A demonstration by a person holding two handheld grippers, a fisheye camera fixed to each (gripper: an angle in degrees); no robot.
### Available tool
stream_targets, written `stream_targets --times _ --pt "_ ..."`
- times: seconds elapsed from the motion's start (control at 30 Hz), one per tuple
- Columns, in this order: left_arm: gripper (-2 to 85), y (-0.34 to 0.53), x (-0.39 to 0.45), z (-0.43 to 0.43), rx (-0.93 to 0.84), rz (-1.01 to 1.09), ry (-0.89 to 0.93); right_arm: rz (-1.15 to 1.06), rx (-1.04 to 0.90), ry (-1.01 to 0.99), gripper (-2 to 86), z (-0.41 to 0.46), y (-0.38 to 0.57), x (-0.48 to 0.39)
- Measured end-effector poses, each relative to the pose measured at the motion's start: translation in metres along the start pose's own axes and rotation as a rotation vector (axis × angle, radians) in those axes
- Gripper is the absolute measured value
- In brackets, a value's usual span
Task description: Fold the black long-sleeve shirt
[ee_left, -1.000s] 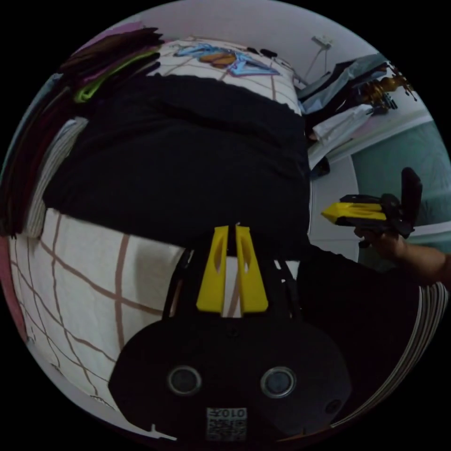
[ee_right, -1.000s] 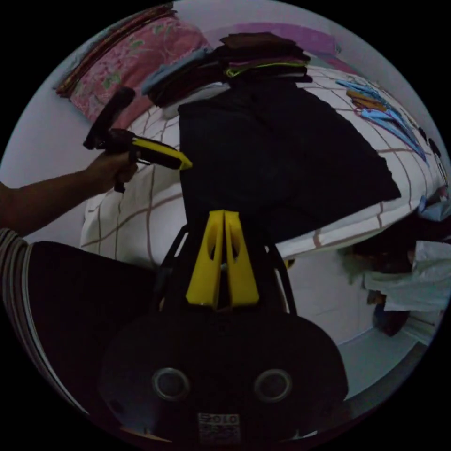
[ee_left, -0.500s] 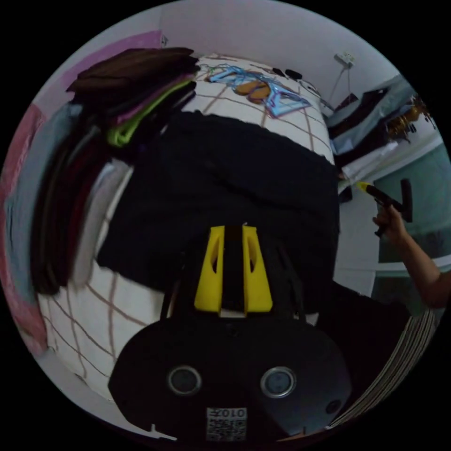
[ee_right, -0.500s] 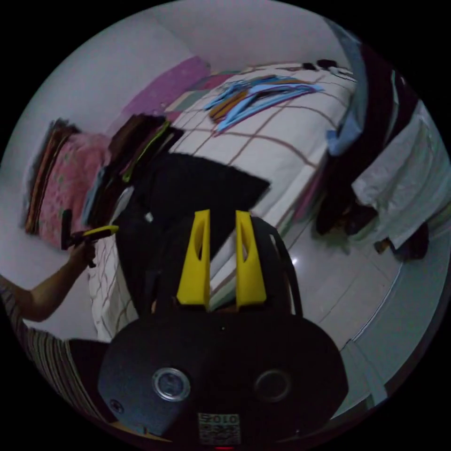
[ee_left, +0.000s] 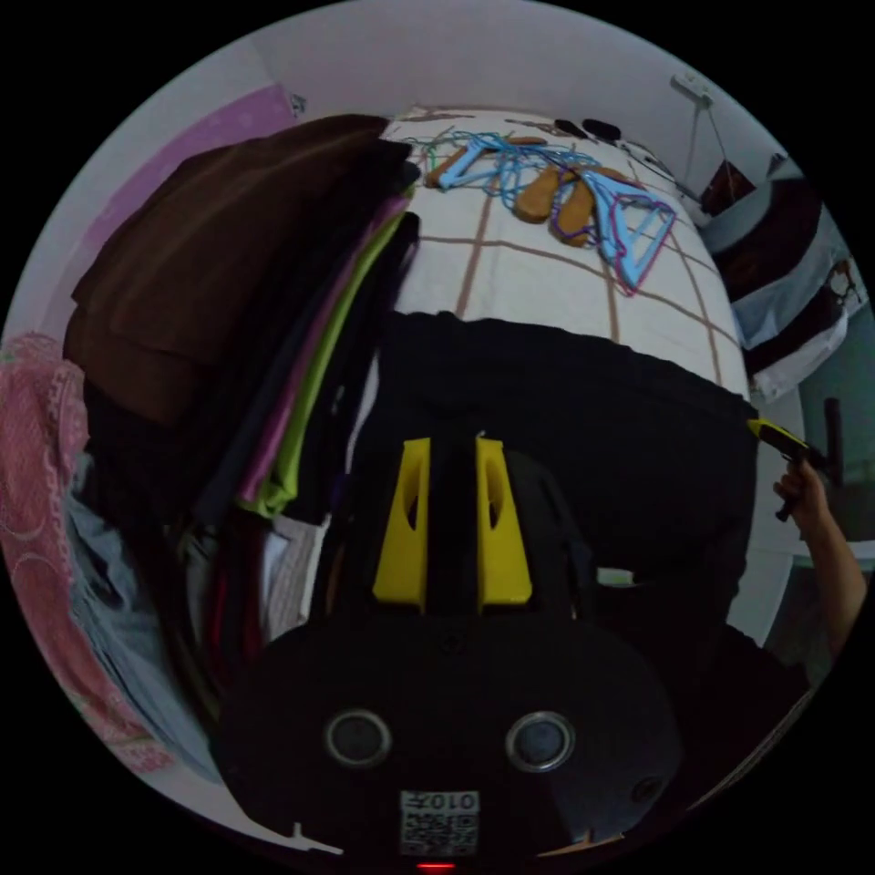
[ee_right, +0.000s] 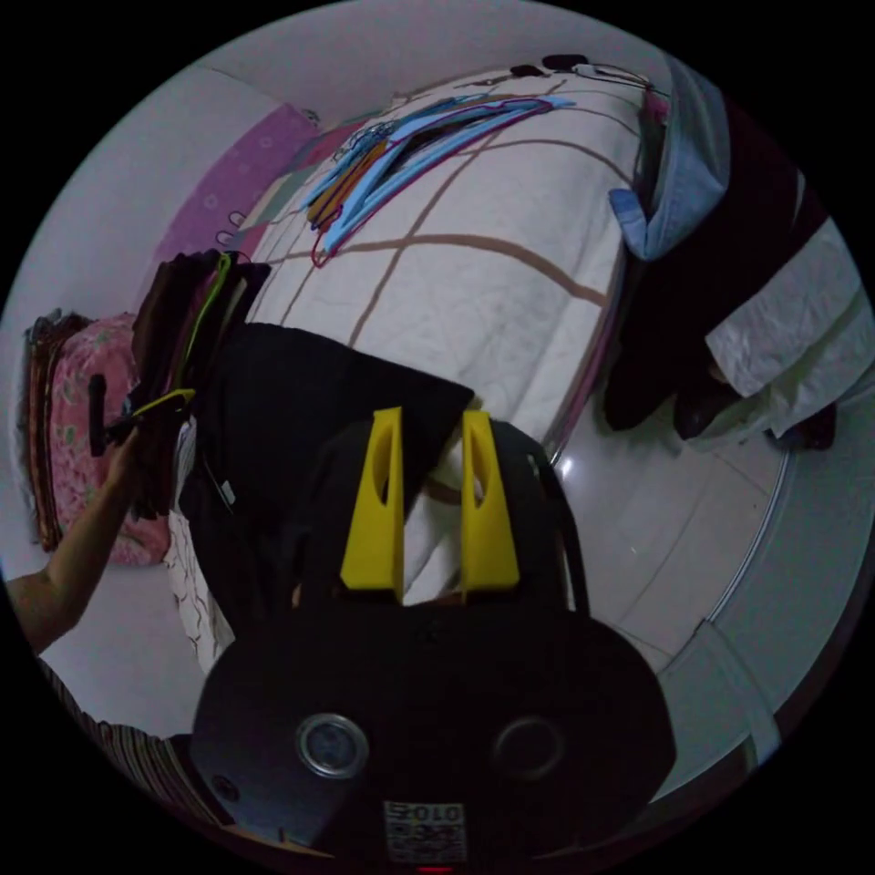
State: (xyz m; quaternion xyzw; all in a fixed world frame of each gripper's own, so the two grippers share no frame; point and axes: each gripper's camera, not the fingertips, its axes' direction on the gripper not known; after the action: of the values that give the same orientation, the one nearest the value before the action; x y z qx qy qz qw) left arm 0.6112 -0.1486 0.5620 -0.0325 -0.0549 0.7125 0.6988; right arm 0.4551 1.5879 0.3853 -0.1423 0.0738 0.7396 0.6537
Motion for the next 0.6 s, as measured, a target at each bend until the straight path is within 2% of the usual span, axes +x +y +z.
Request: stream_targets --times 0.27,0.6 --pt "9.8 -0.047 -0.041 0.015 -0.029 -0.066 0.045 -0.142 0.065 0.077 3.9 -0.029 0.004 -0.034" --pt "7.8 -0.081 -0.044 0.039 -0.140 -0.112 -0.046 -0.294 0.058 0.077 3.9 -0.031 0.009 -0.056"
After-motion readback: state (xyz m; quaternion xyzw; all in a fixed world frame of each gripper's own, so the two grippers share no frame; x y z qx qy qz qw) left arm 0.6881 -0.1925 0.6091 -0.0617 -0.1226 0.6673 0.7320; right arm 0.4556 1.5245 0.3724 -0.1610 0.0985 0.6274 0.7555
